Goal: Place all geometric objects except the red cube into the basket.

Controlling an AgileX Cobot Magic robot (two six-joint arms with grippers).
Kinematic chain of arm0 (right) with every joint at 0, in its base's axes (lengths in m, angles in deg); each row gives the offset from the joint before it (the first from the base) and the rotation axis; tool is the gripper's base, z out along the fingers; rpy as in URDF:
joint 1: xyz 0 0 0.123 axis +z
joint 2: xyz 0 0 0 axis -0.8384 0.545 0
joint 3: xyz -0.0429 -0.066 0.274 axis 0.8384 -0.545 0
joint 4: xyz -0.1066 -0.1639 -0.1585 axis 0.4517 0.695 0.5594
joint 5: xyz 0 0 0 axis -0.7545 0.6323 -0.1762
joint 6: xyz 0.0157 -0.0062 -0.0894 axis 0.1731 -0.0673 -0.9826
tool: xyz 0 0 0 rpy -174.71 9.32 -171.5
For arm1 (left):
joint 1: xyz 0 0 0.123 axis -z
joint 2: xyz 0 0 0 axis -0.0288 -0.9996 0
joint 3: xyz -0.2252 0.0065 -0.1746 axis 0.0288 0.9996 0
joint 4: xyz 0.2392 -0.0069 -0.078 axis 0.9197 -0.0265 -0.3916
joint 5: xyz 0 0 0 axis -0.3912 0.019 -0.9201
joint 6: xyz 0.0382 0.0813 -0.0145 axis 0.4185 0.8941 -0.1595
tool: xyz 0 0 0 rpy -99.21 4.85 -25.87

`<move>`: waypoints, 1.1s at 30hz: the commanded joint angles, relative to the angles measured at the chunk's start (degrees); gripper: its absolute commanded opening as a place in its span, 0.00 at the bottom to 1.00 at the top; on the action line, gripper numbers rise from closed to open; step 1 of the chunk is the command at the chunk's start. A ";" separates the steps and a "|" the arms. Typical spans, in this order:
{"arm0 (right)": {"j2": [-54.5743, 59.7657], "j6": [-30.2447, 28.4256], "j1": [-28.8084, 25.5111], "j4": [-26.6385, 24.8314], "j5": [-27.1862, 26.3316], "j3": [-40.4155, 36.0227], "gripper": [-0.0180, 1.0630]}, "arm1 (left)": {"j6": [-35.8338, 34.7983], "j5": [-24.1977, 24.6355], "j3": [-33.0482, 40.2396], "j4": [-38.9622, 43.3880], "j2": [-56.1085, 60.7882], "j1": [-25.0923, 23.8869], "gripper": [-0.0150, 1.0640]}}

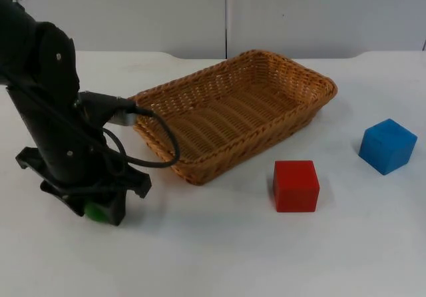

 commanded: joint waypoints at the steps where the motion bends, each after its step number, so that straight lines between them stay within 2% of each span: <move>1: -0.02 -0.01 -0.23 -0.17 -0.77 0.25 0.99 | -0.45 1.73 -0.20 -0.90 1.87 0.26 0.01; 5: -0.02 -0.01 -0.23 -0.17 -0.66 0.25 0.99 | -0.45 7.29 -0.20 0.95 8.76 0.26 0.01; 9: -0.02 -0.01 -0.23 -0.17 -0.43 0.25 0.99 | -0.45 10.70 -0.20 1.13 16.61 0.26 0.01; 14: -0.02 -0.01 -0.23 -0.17 -0.68 0.25 0.99 | 0.19 10.92 -0.20 1.13 21.64 0.26 0.01; 22: -0.02 -0.01 -0.23 -0.17 -0.68 0.25 0.99 | 0.19 10.49 -1.87 0.88 20.88 0.26 0.01; 27: -0.02 -0.01 -0.23 -0.17 -0.91 0.25 0.99 | 0.19 11.63 -12.29 -0.79 14.86 0.86 0.01; 28: -0.02 -0.01 -0.23 -0.17 -0.91 0.25 0.99 | 0.19 11.63 -12.29 -0.79 14.86 0.86 0.01; 33: -0.02 -0.01 -0.23 -0.17 -1.38 0.25 0.99 | 0.32 16.01 -26.57 0.21 3.41 4.00 0.01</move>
